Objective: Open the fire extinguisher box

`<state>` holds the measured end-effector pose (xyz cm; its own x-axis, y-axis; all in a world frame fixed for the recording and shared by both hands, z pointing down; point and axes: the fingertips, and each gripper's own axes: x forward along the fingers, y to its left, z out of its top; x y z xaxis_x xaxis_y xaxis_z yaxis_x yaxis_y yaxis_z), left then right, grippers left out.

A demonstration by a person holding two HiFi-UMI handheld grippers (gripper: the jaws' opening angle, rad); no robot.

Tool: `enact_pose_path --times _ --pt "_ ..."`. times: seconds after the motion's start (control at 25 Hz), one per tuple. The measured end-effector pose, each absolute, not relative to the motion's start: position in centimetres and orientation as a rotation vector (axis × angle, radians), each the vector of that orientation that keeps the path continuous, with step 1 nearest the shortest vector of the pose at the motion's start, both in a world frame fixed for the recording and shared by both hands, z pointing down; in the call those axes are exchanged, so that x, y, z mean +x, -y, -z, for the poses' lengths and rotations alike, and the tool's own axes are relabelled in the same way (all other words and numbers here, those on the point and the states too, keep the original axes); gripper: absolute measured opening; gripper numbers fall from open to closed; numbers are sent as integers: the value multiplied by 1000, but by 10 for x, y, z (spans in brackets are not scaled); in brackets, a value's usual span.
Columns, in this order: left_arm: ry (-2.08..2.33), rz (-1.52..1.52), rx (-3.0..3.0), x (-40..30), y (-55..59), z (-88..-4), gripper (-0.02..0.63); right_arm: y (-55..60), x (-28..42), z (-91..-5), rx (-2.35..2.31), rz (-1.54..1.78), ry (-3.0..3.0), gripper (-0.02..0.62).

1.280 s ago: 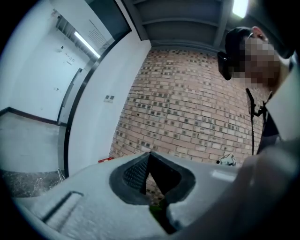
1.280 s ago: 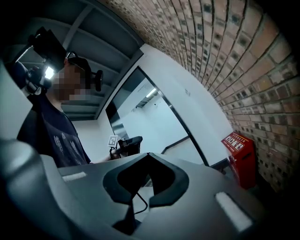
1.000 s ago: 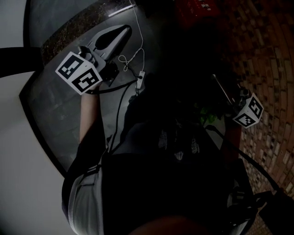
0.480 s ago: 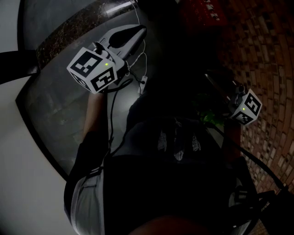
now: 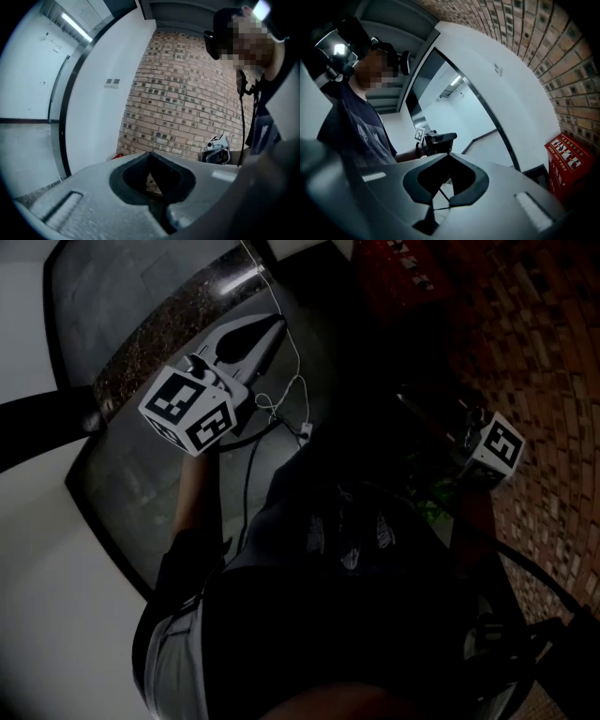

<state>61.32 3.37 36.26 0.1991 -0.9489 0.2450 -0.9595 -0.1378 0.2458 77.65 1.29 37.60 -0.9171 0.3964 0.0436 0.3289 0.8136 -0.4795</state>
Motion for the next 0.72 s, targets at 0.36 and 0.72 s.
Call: enact_pose_path --times 0.36,0.72 --pt "1665 -128 2209 640 128 -356 5 76 778 -390 -579 -865 2800 0" --pt "1525 -103 2265 668 214 -367 5 150 818 -394 -284 -990 2858 0"
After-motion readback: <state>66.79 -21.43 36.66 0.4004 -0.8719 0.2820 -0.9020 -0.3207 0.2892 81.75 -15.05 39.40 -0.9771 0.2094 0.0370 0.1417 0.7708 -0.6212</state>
